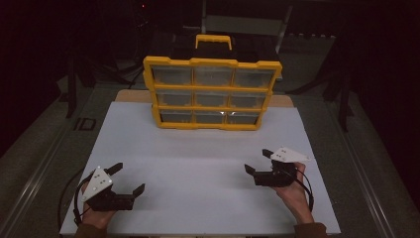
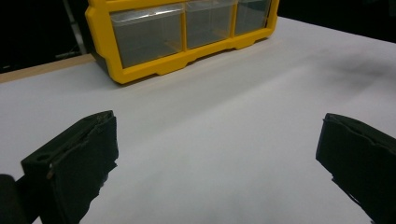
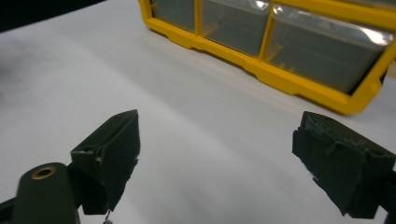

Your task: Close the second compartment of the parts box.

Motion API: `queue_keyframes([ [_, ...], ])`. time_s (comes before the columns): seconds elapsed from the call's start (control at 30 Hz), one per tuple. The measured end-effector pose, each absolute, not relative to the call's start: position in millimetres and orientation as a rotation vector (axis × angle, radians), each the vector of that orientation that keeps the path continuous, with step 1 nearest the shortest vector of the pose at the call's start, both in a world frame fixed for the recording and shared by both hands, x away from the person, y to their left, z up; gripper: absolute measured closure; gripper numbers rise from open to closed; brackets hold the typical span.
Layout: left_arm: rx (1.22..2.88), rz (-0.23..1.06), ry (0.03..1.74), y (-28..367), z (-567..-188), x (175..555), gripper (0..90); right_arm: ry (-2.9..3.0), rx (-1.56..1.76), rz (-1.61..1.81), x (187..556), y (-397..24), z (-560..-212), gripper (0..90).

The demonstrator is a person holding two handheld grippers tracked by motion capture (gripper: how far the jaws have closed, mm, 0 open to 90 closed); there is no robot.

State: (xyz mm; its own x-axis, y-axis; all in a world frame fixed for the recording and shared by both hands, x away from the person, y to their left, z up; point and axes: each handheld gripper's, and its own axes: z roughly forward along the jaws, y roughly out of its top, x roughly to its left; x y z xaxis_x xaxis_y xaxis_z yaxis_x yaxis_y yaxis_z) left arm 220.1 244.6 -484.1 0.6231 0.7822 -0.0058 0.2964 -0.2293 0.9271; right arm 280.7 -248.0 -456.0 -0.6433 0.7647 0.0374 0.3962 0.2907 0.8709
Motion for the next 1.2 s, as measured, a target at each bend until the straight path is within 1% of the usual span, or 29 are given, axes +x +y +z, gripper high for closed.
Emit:
queue_keyframes([
  [0.2,1.803,0.586,0.877,244.3,-484.2,220.2,0.0,2.105,1.059,1.322,269.7,-257.8,-473.9,11.5],
  [0.37,1.795,0.593,0.88,244.9,-483.6,219.6,0.0,2.073,1.026,1.328,259.1,-260.5,-481.2,10.2],
  [0.73,1.774,0.604,0.895,251.7,-481.3,216.7,0.0,1.999,0.992,1.384,246.6,-269.2,-488.1,10.2],
  [1.2,1.781,0.613,0.902,251.7,-481.3,215.9,0.0,2.024,0.927,1.394,242.8,-262.2,-490.9,10.0],
])
